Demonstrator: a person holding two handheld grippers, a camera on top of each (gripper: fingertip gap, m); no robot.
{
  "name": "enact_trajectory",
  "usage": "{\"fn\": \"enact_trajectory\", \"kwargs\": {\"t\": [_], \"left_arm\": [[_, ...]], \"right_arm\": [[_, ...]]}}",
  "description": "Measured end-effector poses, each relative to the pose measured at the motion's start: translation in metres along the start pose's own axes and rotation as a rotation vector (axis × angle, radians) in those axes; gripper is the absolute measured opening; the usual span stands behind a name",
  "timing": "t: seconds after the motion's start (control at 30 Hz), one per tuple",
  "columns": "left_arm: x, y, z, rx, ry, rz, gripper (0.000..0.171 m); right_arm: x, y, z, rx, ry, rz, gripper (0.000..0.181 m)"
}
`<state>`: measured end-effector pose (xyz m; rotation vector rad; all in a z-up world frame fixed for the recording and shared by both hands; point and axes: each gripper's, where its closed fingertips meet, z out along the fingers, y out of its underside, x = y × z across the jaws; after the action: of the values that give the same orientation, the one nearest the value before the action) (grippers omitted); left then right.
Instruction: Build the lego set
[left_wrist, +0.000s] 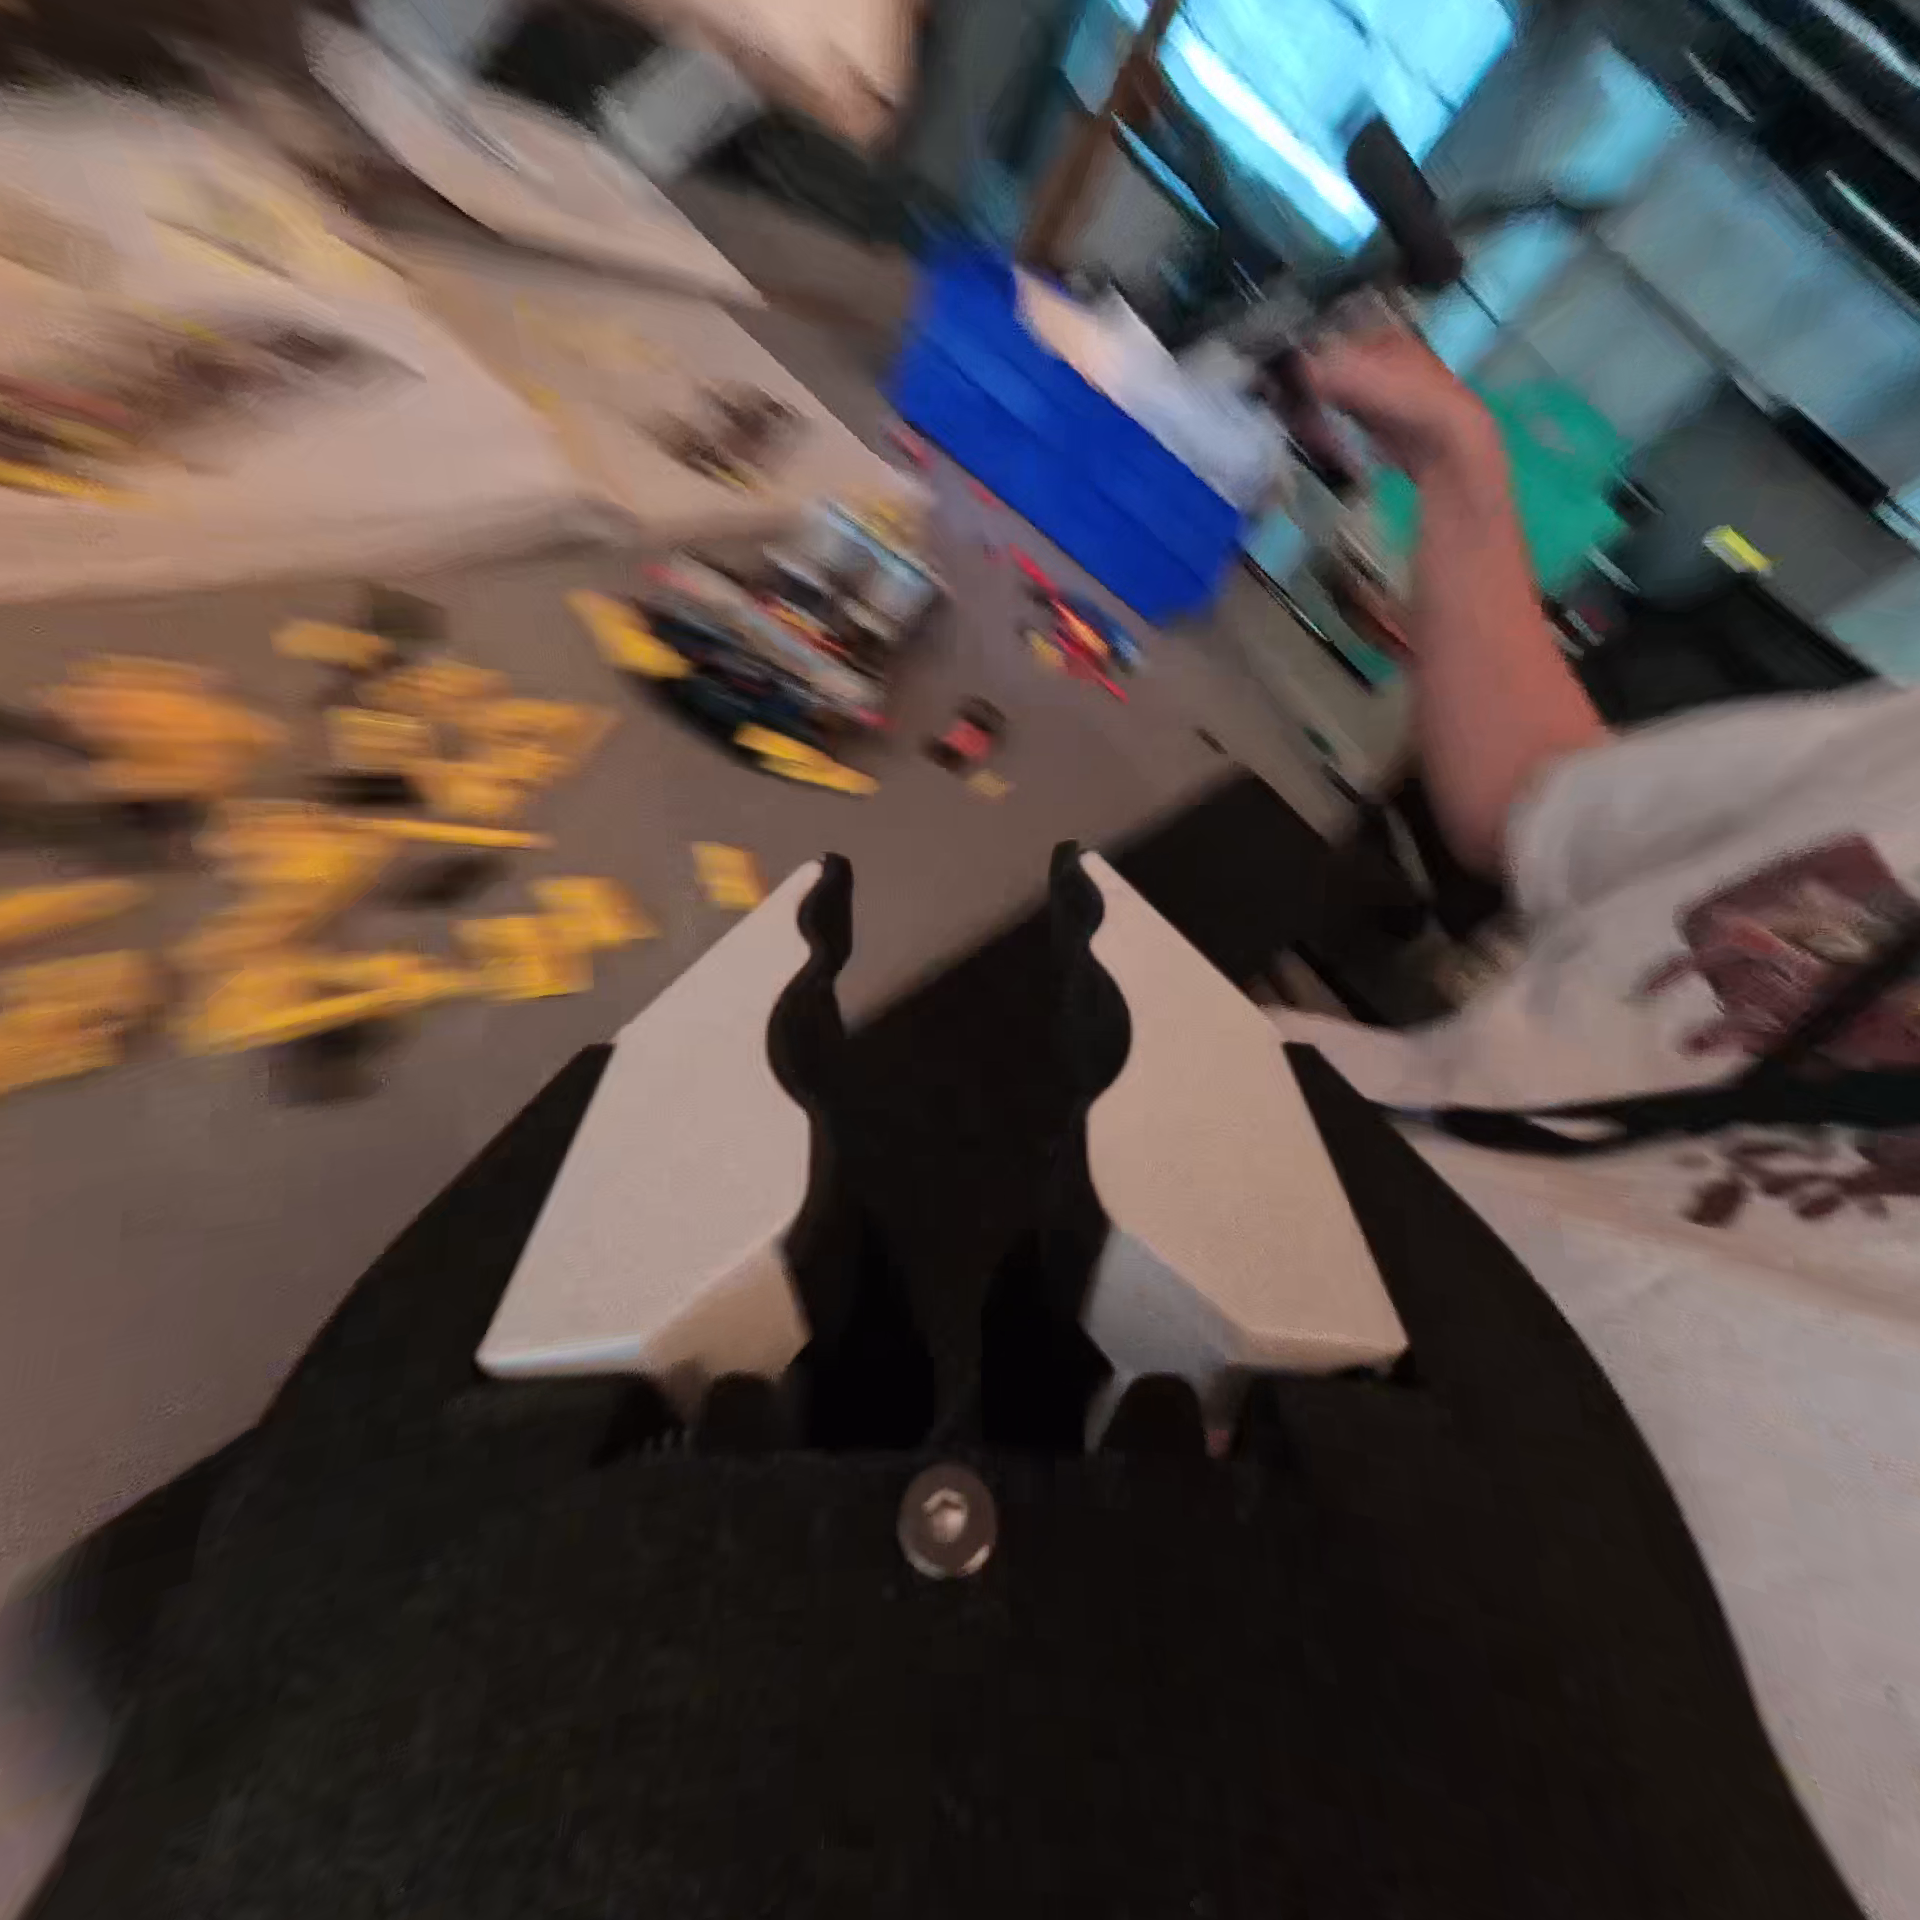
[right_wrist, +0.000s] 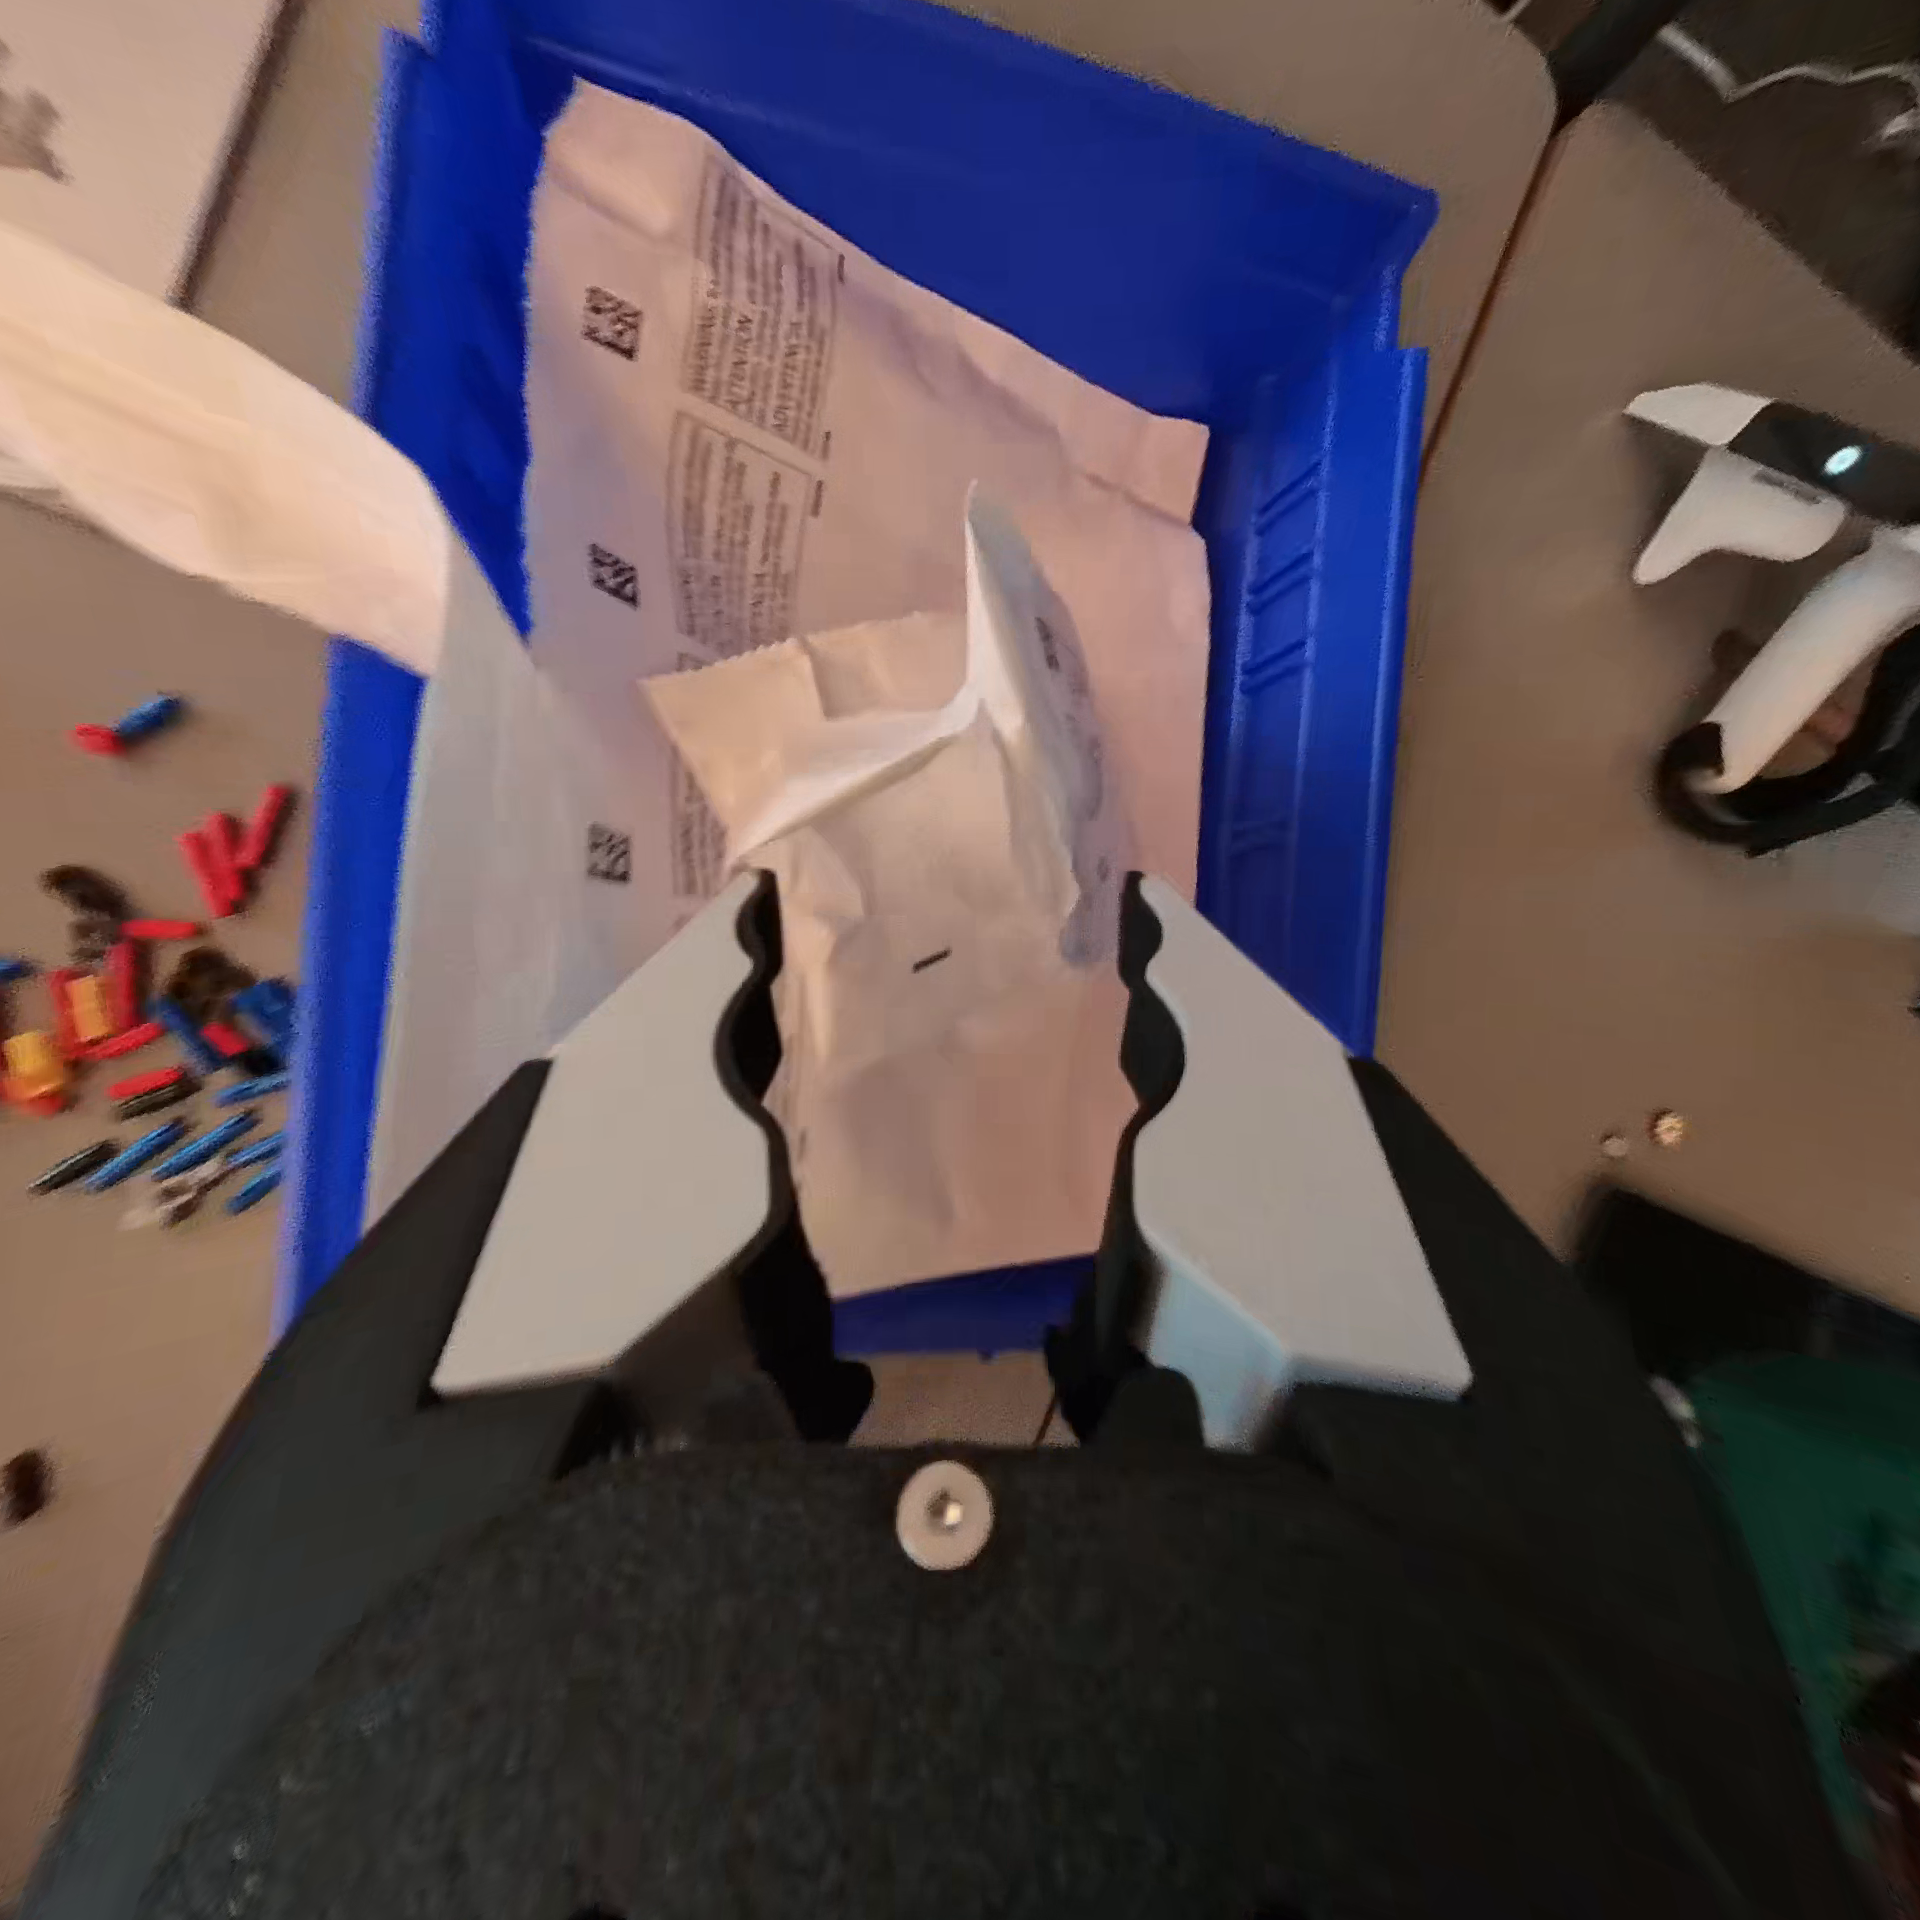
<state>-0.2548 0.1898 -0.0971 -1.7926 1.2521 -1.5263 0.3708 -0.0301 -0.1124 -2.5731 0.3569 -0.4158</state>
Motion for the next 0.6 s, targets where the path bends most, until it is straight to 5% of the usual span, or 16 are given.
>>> {"fn": "enact_trajectory", "kwargs": {"t": [0.13,0.23,0.3,0.43,0.6], "left_arm": [[-0.159,-0.033,-0.172,0.249,-0.707,-0.009,0.035],[-0.273,-0.005,-0.312,0.258,-1.232,-0.126,0.049],[-0.323,0.013,-0.367,0.251,-1.342,-0.196,0.069],[-0.385,0.026,-0.407,0.243,-1.345,-0.308,0.095],[-0.403,0.030,-0.405,0.042,-1.358,-0.195,0.064]], "right_arm": [[-0.022,-0.010,-0.045,0.108,-0.253,0.113,0.070],[-0.034,-0.037,-0.081,0.276,-0.433,0.255,0.063],[-0.051,-0.057,-0.106,0.416,-0.492,0.252,0.059],[-0.098,-0.080,-0.139,0.565,-0.429,0.133,0.055],[-0.201,-0.097,-0.169,0.652,-0.521,-0.057,0.048]]}}
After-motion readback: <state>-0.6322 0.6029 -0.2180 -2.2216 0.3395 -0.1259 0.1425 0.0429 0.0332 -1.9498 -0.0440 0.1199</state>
